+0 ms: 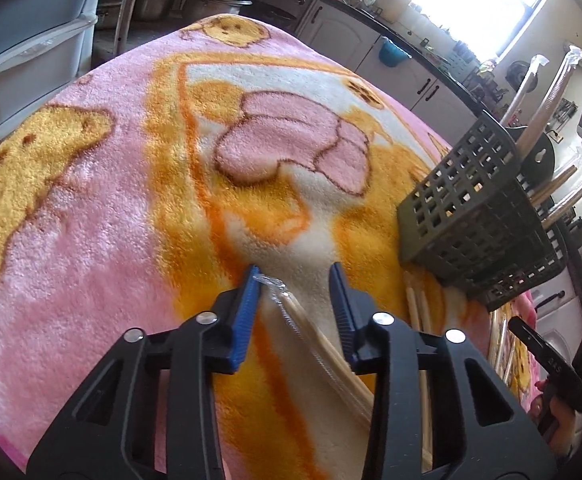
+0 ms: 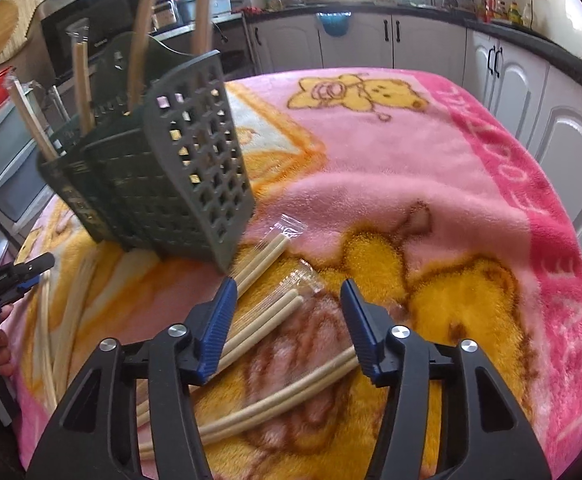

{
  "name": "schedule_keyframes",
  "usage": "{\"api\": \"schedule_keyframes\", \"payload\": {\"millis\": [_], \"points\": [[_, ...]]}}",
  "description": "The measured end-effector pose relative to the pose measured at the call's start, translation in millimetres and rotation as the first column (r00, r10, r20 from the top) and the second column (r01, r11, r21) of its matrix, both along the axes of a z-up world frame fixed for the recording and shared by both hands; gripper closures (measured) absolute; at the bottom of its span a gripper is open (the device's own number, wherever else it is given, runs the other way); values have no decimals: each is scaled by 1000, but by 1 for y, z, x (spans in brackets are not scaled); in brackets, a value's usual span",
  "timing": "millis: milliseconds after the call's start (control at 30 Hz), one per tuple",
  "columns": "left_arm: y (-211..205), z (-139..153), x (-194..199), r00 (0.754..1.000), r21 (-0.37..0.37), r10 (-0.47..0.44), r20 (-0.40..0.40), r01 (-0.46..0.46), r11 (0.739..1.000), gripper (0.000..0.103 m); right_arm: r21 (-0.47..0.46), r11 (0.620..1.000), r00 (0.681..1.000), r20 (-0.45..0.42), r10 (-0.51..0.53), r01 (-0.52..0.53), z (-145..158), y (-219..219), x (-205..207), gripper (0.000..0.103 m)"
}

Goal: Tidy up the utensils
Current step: 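Lower both open tools toward the wrapped chopsticks lying on the blanket, then close the left tool on a wrapped chopstick while the right tool grasps another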

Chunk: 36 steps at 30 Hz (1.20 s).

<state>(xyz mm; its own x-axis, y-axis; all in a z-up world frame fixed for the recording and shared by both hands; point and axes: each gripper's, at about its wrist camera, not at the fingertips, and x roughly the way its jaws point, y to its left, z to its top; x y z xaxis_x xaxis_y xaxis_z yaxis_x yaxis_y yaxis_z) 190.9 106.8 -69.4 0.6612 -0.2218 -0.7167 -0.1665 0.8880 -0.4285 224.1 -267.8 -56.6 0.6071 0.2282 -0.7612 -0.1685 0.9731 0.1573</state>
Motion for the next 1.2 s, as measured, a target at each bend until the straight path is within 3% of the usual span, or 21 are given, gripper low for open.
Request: {"api": "schedule_keyframes", "payload": {"millis": [167, 467, 967, 1200], "points": [[3, -1, 2, 1000, 4, 4, 3, -4, 1000, 82, 3, 1000, 999, -50, -15, 15, -10, -2, 15, 62], [3, -1, 6, 1000, 5, 7, 10, -7, 1000, 83, -34, 999, 999, -25, 21, -22, -11, 2, 15, 92], [18, -8, 4, 999, -70, 33, 17, -32, 997, 99, 52, 997, 993, 111, 49, -55, 29, 5, -13, 97], [17, 10, -10, 996, -82, 33, 80, -26, 996, 101, 83, 991, 976, 200, 91, -110, 60, 13, -31, 97]]}}
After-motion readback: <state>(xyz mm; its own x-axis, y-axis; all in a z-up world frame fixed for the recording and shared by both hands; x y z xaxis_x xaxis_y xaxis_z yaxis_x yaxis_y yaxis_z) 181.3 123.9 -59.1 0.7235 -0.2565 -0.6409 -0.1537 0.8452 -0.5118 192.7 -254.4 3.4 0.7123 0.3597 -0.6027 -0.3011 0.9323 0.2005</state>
